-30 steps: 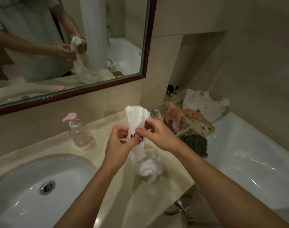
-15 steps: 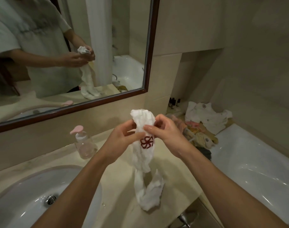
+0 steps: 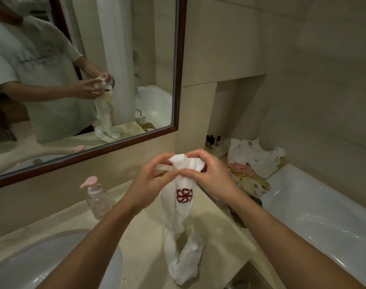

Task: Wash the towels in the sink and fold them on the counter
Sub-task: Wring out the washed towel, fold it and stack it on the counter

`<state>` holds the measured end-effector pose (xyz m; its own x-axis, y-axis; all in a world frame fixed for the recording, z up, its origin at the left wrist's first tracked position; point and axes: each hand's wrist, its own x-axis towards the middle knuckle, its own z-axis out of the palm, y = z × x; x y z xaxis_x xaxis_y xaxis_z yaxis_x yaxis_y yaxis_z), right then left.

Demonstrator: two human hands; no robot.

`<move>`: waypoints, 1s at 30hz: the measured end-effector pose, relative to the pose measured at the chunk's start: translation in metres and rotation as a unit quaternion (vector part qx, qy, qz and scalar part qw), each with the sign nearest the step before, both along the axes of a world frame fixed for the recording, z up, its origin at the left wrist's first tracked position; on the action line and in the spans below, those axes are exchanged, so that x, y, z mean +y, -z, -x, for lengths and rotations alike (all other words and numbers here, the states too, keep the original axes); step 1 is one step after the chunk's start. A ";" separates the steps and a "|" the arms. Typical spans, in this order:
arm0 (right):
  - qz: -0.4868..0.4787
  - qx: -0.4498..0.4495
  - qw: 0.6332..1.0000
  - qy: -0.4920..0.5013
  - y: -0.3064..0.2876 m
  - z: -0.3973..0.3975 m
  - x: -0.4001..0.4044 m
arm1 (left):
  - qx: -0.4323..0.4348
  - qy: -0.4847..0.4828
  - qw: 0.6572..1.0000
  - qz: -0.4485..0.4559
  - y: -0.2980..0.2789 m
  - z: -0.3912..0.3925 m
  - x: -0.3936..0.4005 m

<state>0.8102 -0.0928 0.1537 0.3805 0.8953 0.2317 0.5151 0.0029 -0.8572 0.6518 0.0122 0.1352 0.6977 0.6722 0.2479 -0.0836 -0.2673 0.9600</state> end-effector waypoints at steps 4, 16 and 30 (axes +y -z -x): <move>0.033 0.009 0.999 -0.005 -0.008 0.000 0.003 | 0.014 -0.149 0.984 -0.101 -0.004 -0.005 0.007; 0.134 -0.240 0.961 -0.004 -0.023 -0.048 0.000 | 0.129 -0.163 0.940 -0.270 -0.030 0.009 0.040; 0.210 -0.317 0.923 -0.052 -0.041 -0.055 0.015 | 0.338 -0.046 0.877 -0.337 -0.024 0.015 0.063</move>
